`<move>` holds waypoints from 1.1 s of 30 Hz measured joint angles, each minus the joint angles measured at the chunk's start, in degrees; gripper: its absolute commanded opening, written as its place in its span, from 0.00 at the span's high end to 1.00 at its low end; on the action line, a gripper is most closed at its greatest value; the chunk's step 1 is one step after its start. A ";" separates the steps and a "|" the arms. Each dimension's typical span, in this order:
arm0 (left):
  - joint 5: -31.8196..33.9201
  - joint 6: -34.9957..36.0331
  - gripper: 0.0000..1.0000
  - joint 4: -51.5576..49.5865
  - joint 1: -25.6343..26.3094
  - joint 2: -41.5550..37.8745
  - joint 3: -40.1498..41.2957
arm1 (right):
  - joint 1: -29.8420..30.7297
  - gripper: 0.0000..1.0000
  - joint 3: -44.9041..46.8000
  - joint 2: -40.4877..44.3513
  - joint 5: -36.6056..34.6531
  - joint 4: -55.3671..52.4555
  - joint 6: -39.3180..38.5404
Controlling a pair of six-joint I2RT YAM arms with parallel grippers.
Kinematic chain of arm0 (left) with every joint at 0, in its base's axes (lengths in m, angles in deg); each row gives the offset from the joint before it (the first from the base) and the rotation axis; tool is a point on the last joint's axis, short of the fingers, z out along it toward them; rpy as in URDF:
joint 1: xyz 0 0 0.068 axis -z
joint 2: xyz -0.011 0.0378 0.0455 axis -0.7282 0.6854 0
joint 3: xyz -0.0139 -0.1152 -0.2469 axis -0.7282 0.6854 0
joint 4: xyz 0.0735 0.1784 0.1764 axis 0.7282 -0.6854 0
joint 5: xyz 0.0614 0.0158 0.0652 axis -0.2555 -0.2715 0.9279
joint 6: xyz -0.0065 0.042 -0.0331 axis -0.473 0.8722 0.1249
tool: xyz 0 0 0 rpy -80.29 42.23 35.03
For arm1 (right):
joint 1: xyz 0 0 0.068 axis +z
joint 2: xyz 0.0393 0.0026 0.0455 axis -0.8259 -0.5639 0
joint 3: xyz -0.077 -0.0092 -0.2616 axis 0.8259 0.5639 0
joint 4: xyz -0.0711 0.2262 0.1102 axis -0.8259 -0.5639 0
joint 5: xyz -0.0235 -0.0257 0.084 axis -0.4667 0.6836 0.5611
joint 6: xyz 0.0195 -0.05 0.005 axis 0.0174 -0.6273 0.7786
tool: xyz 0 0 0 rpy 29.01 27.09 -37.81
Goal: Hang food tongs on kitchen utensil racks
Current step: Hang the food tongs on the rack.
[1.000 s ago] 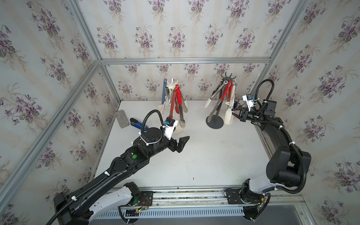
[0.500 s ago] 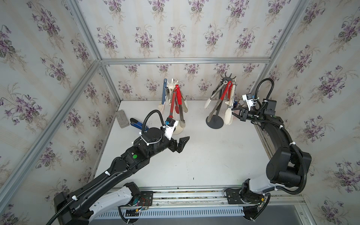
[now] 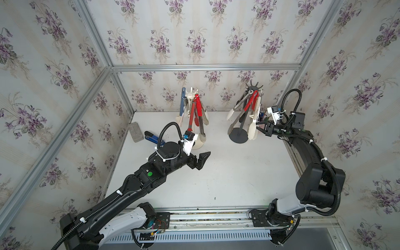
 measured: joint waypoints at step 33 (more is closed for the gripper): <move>0.98 0.02 0.01 -0.31 0.00 2.80 -0.98 | -2.58 0.14 21.42 26.34 -27.26 12.96 12.61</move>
